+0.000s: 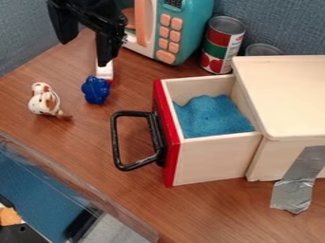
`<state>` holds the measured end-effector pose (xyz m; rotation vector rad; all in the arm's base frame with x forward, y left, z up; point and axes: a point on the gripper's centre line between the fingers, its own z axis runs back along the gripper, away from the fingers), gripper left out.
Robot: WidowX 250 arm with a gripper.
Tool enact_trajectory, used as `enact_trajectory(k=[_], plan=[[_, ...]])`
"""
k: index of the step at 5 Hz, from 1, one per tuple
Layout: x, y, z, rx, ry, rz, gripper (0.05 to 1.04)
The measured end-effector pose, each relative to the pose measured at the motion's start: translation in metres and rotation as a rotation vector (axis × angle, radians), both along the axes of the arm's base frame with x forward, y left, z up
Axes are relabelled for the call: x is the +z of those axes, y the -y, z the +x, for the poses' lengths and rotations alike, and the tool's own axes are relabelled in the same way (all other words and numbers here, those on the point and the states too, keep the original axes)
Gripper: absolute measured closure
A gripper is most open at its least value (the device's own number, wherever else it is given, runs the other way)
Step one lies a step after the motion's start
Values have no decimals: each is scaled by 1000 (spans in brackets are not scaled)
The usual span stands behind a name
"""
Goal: Closed the drawer
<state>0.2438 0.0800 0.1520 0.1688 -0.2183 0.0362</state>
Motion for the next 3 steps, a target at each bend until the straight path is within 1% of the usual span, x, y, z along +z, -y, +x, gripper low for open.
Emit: enact_trajectory(k=[1,2,3], plan=[[-6,1,-1,-15,-16,-9,83],[-13,-15,-9,-167,-7,19,84],[-15,-29,-16,-327,3,-8,83]])
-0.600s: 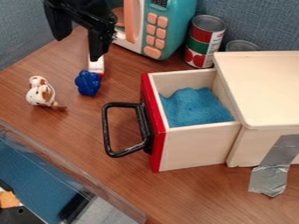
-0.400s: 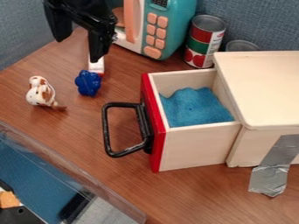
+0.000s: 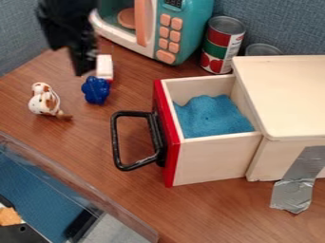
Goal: Closed the drawer
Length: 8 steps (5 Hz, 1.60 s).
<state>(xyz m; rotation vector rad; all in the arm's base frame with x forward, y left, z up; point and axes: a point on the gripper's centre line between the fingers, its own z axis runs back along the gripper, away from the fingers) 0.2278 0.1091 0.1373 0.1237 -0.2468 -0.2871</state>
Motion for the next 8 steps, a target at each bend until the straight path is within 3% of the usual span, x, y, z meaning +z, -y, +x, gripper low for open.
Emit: enact_trajectory(k=[1,2,4,6,7,8], plan=[[-6,-9,-8,-114,-18,-6,83],[-20,-10,-17,-218,-109,-29,83],[-74,29,-31,-360,-294,9,83],[-99,46,-30,-433,-327,76,83],[-105,50,-28,-441,-335,63,83],[-101,53,-18,-442,-306,44,83]])
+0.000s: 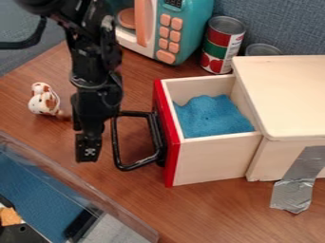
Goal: Closed the drawer
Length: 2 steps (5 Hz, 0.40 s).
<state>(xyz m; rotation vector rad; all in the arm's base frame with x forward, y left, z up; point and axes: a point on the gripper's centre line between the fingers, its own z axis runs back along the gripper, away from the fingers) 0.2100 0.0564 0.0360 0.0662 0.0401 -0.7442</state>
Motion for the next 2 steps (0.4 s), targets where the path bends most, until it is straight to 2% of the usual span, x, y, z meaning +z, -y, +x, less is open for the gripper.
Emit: enact_trajectory(k=[1,2], plan=[[5,2,17,9,24,-29,83],[8,6,29,3,25,-45,84]])
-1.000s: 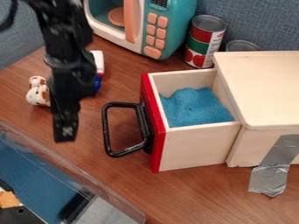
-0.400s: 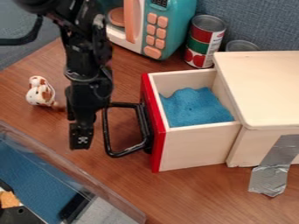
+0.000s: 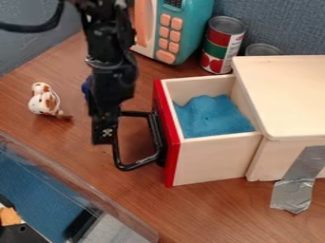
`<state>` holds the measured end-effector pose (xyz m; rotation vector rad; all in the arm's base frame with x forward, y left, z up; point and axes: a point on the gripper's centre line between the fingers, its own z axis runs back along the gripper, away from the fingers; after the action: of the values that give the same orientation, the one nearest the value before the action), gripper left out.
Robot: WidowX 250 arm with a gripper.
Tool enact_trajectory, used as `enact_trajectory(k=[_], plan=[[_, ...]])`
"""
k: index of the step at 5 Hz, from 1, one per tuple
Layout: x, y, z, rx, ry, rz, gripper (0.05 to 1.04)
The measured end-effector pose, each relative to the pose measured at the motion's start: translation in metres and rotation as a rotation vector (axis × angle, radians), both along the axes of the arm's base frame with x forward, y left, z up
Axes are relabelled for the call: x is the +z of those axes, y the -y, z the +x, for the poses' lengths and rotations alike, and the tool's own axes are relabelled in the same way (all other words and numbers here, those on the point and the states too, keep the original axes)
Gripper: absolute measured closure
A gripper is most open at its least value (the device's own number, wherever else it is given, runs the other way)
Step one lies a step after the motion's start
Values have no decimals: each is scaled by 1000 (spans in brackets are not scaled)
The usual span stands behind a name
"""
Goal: Closed the drawer
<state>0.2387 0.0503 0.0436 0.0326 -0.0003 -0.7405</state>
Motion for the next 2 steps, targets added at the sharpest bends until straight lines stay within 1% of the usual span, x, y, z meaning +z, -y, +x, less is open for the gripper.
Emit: enact_trajectory(k=[1,2], plan=[[-4,11,12,-22,1,-2,83],[-15,14,21,-18,-12,-7,83]])
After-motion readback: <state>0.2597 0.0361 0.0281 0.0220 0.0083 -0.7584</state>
